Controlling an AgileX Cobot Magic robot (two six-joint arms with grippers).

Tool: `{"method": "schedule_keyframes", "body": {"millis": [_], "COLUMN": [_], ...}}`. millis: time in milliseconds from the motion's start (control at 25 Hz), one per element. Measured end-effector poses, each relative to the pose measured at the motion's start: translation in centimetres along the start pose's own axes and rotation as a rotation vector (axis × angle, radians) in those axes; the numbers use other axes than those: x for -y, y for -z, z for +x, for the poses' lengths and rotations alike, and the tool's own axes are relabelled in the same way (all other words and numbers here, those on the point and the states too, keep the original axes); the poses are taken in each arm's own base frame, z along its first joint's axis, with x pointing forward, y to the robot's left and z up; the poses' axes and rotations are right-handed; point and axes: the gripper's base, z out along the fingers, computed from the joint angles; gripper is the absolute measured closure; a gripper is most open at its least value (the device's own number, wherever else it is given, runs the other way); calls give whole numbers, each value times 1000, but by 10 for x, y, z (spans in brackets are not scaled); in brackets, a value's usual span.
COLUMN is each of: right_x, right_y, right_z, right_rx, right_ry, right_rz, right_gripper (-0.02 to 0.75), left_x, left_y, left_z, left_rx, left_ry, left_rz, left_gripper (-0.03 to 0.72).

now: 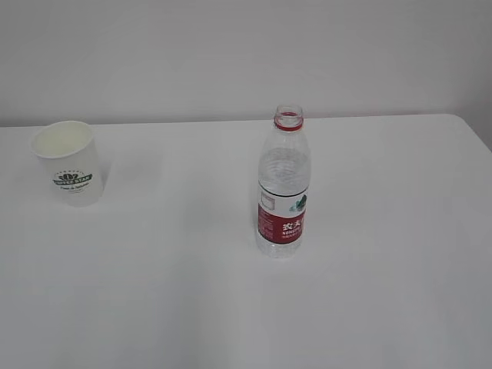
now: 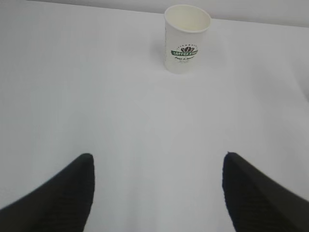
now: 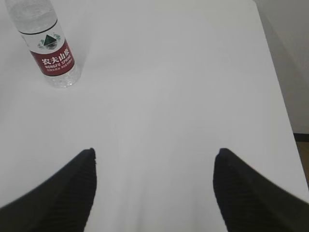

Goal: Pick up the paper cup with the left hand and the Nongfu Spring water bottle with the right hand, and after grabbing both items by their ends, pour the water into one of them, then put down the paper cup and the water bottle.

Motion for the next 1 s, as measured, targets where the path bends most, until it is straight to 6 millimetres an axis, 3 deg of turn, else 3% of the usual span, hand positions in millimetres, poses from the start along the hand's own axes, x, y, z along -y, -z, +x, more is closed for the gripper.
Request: {"method": "schedule_keyframes", "body": {"millis": [1000], "right_x": [0], "right_y": [0], "right_z": [0], "right_rx": [0], "right_ry": [0], "right_rz": [0], "right_gripper": [165], "left_x": [0], "left_y": [0], "left_z": [0], "left_rx": [0], "left_ry": [1], "left_rz": [2], "left_gripper": [101]}}
